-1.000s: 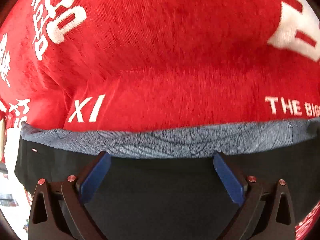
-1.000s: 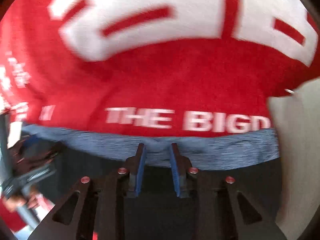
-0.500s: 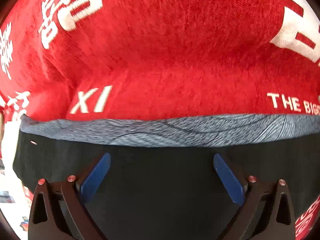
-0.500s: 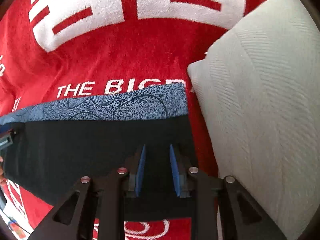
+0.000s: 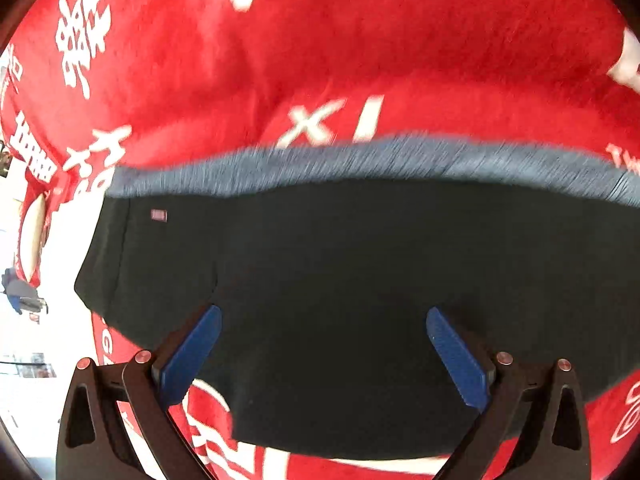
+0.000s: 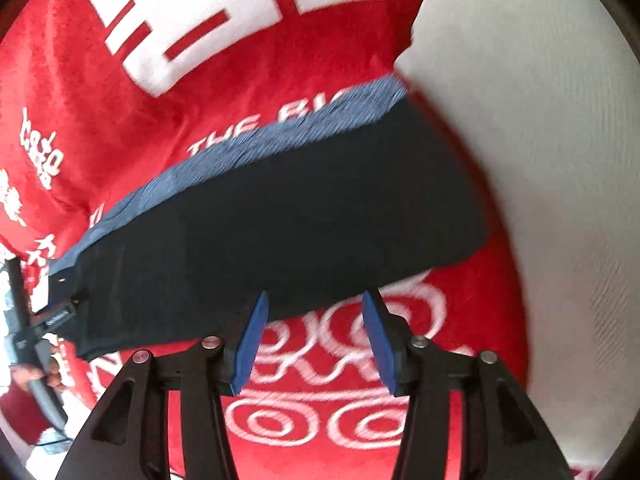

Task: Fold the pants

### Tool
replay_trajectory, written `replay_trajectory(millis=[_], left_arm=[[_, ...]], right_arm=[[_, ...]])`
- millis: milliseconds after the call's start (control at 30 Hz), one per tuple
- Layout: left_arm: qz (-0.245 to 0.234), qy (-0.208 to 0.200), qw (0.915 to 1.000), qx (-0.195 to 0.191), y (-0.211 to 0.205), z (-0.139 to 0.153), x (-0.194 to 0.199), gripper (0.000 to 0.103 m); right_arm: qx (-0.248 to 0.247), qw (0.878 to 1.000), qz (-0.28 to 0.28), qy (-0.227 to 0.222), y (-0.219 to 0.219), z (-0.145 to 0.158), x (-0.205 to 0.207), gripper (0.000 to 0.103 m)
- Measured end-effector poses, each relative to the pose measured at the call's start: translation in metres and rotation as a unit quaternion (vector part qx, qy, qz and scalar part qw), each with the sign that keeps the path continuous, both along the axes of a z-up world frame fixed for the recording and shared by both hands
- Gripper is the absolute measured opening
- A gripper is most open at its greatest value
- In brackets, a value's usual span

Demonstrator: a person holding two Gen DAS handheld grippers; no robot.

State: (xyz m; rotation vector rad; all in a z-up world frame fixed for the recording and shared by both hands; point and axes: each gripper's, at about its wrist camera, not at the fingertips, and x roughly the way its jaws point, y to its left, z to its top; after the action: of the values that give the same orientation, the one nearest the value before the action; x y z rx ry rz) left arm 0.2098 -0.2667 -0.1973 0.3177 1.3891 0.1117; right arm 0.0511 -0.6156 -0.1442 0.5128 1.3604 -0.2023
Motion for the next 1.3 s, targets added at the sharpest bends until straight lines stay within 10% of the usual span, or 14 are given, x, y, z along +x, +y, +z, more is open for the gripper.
replay_trajectory(millis=[433,700,1300], left_arm=[[-0.016,-0.032,0.998,-0.051,0.096,0.013,0.003,0.103],[-0.023,-0.032,0.9976,-0.057,0.149,0.003,0.008,0.103],[-0.073,-0.04,0.9906,-0.109,0.125,0.004,0.013,0.103]], right_arm=[[0.247,0.968,0.005,-0.041,0.189,-0.021,0.002,0.053],[0.293,0.955,0.023,-0.034,0.307,-0.071,0.039,0.053],[0.296,0.948,-0.107,-0.041,0.31,-0.078,0.042,0.036]])
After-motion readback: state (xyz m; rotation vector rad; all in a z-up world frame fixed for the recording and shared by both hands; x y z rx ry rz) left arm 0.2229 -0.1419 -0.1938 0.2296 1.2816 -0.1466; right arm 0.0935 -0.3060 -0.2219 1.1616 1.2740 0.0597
